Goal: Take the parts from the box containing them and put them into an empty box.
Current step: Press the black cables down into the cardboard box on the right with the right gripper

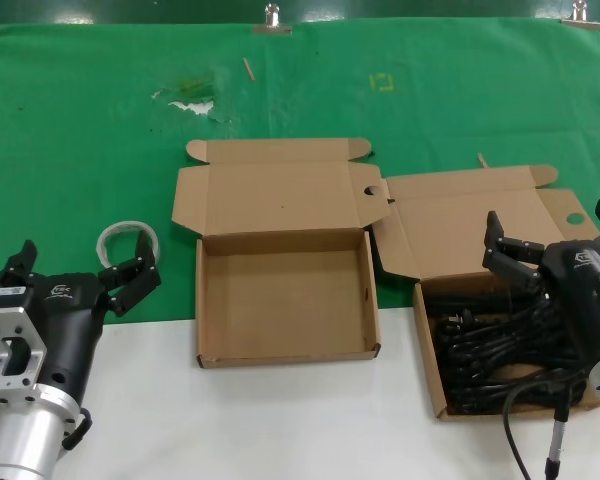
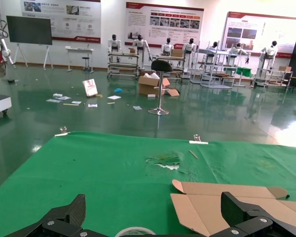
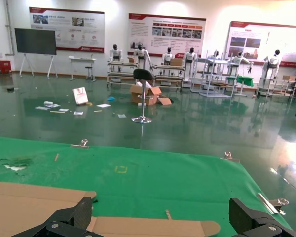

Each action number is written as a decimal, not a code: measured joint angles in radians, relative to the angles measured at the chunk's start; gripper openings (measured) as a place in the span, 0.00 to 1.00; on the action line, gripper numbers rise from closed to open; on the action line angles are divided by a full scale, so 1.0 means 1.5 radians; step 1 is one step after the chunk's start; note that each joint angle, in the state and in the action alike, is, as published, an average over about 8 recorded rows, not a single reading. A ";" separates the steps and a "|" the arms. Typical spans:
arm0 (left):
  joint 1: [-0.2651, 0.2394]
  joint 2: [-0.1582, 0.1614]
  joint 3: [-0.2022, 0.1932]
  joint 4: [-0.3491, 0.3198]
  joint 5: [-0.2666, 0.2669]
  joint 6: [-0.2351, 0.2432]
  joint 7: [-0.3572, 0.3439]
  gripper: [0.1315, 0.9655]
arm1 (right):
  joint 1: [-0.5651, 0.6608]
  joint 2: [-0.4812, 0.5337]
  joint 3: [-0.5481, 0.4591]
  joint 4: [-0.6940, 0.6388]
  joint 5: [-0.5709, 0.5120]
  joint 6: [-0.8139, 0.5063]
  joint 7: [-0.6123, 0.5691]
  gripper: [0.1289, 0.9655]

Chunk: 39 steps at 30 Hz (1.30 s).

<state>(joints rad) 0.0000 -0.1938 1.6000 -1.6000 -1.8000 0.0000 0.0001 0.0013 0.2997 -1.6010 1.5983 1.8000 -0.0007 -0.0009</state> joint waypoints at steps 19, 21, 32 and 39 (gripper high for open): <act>0.000 0.000 0.000 0.000 0.000 0.000 0.000 1.00 | 0.000 0.000 0.000 0.000 0.000 0.000 0.000 1.00; 0.000 0.000 0.000 0.000 0.000 0.000 0.000 1.00 | 0.000 0.000 0.000 0.000 0.000 0.000 0.000 1.00; 0.000 0.000 0.000 0.000 0.000 0.000 0.000 0.97 | 0.000 0.000 0.000 0.000 0.000 0.000 0.000 1.00; 0.000 0.000 0.000 0.000 0.000 0.000 0.000 0.90 | 0.000 0.000 0.000 0.000 0.000 0.000 0.000 1.00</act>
<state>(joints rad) 0.0000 -0.1938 1.6000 -1.6000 -1.8000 0.0000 0.0000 0.0013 0.2997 -1.6010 1.5983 1.7999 -0.0007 -0.0009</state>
